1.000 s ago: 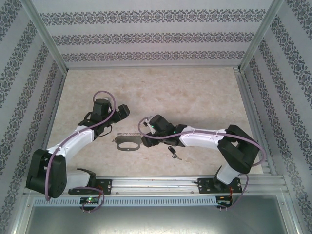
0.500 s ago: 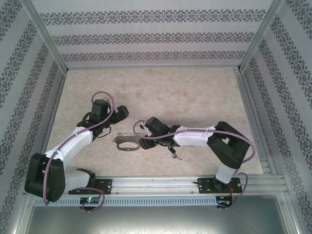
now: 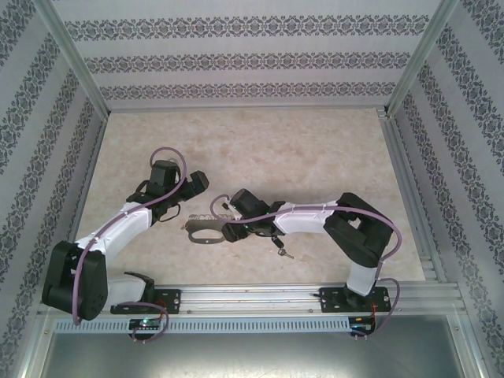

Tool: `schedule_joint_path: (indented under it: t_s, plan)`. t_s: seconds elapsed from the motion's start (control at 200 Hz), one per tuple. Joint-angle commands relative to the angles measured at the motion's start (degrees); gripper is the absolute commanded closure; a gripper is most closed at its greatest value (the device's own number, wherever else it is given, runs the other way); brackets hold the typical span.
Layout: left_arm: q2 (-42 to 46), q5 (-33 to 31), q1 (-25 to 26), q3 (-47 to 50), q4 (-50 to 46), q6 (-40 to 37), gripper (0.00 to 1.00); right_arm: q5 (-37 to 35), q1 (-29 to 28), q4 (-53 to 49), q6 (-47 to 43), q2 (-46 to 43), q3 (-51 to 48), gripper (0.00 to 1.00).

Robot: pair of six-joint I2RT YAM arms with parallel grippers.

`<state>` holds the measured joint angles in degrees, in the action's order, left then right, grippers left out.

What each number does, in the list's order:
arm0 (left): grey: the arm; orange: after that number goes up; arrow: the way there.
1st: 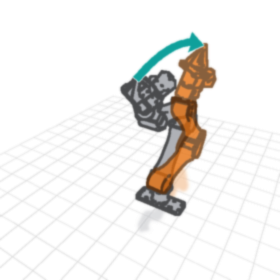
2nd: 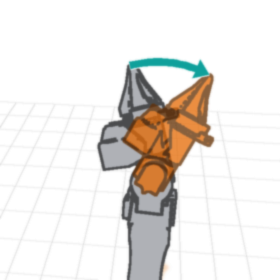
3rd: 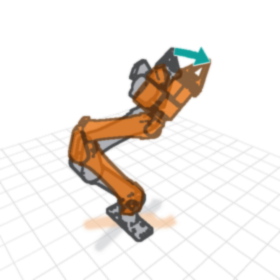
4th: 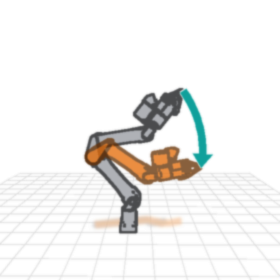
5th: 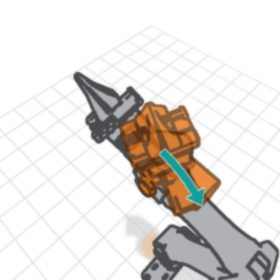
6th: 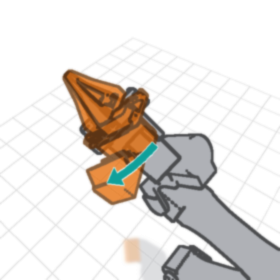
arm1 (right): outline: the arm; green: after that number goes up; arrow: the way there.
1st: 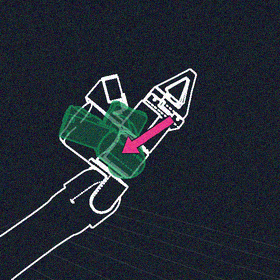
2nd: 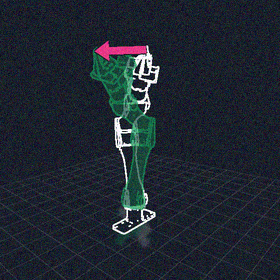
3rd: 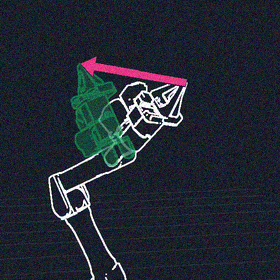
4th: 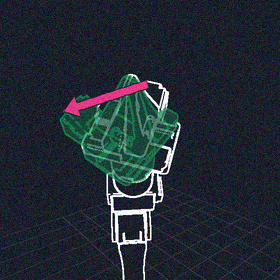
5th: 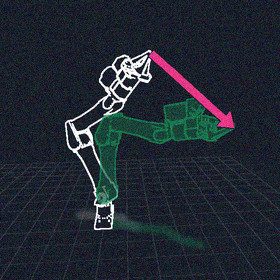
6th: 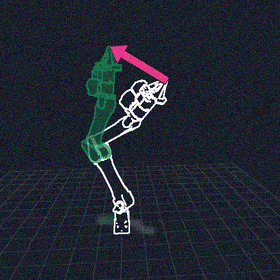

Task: Put the keys on the keyring

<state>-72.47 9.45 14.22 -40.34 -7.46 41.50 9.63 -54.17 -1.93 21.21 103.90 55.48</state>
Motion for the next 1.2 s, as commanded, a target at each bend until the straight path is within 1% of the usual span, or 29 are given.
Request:
schedule_joint_path:
  t_s: [0.0,0.295,0.49,0.56,0.684,0.889,1.194]
  plan:
    - [0.0,0.4,0.5,-1.1,-1.4,1.0,0.0,1.0,-0.2,0.4,0.0,1.5,2.6,0.48]
    - [-0.1,0.9,0.5,-0.3,-0.9,1.5,0.0,1.2,1.2,-1.0,-1.5,1.8,3.2,0.49]
    - [-0.5,1.0,0.5,-0.1,-0.5,1.8,0.0,0.3,1.3,-2.5,-3.4,-1.6,0.7,0.49]
    - [-0.6,1.3,0.5,-0.2,-0.3,2.0,0.0,0.1,1.3,-4.0,-4.4,-2.3,0.5,0.51]
    - [-0.7,1.3,0.5,-0.3,-0.4,2.2,0.0,0.2,1.3,-6.0,-6.0,-1.4,1.1,0.53]
    - [-1.1,1.5,0.5,-0.5,-0.2,2.5,0.0,-1.4,1.4,-8.1,-9.1,1.1,3.6,0.59]
    - [-1.4,1.9,0.5,-0.8,-0.2,2.9,0.0,-3.1,1.3,-10.1,-12.3,4.2,6.8,0.59]
